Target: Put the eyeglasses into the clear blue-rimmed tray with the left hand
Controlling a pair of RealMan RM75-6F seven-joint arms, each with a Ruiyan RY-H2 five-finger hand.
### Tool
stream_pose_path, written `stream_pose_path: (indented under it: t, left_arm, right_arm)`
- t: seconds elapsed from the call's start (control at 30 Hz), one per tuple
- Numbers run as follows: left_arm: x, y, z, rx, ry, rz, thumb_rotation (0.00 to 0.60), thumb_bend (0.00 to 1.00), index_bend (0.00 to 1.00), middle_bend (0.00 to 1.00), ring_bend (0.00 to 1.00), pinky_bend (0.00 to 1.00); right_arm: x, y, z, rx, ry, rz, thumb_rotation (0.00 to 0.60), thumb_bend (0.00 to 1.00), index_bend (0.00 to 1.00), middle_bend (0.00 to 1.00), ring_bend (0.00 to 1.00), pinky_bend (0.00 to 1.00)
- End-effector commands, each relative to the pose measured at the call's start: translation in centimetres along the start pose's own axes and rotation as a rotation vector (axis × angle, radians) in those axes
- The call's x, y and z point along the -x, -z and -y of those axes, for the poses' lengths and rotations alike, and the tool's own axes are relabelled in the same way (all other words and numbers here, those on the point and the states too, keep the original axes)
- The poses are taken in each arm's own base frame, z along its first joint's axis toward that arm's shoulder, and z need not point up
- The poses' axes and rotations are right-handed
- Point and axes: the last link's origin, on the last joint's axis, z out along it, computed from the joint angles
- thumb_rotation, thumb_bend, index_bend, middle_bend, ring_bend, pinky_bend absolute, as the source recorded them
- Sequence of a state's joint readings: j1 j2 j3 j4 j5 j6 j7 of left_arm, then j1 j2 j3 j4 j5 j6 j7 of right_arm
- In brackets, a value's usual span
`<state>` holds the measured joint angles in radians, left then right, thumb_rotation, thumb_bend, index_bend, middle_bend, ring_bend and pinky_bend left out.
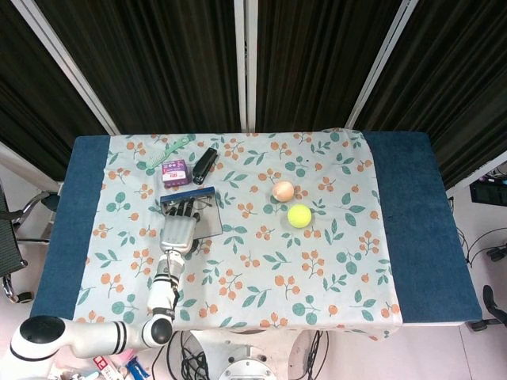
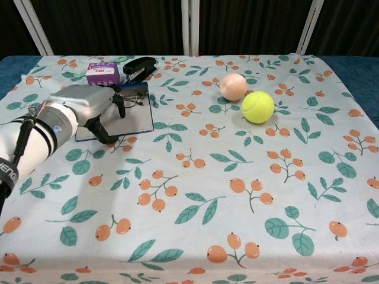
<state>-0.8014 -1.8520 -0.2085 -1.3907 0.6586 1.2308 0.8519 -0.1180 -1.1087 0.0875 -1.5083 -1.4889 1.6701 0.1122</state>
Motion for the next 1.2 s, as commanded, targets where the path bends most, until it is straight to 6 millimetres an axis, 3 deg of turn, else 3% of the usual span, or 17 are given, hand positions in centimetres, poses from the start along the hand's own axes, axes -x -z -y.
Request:
stream_pose_path:
  t: [0.03,0.33,0.83,1.03,1.2]
  left_arm:
    - [0.3,-0.2,0.2,-0.013,-0.014,-0.012,0.6,0.29,0.36,0.0,0.03,0.16]
    - [0.3,-0.8,0.7,-0.053,0.002,-0.039,0.6,0.46,0.4,0.0,0.03,0.16]
    - [-0.6,-2.2,1.2,-0.081,0.07,-0.09,0.6,0.49,0.49,0.0,0.03,0.16]
    - [-0.8,-1.1,1.5,-0.056,0.101,-0.106,0.6,0.49,0.6,0.0,0.03,0.16]
    - [-0.3,2.0,3.2,-0.027,0.091,-0.118,0.6,0.49,0.63,0.0,0.03,0.16]
  right_arm:
    - [0.0,0.0,0.0,0.0,0.0,0.001,0.6,0.33,0.0,0.0,0.0,0.0]
    - [0.0,-0.1,0.1,0.0,0.003,0.002,0.6,0.33,0.0,0.0,0.0,0.0]
    - [-0.2,-0.2,0.3,0.0,0.009,-0.002,0.6,0.33,0.0,0.0,0.0,0.0]
    - [-0.1,-0.2,0.2,0.004,0.008,0.003,0.6,0.33,0.0,0.0,0.0,0.0]
    - [0.0,-0.1,0.1,0.005,0.005,0.006,0.6,0.33,0.0,0.0,0.0,0.0]
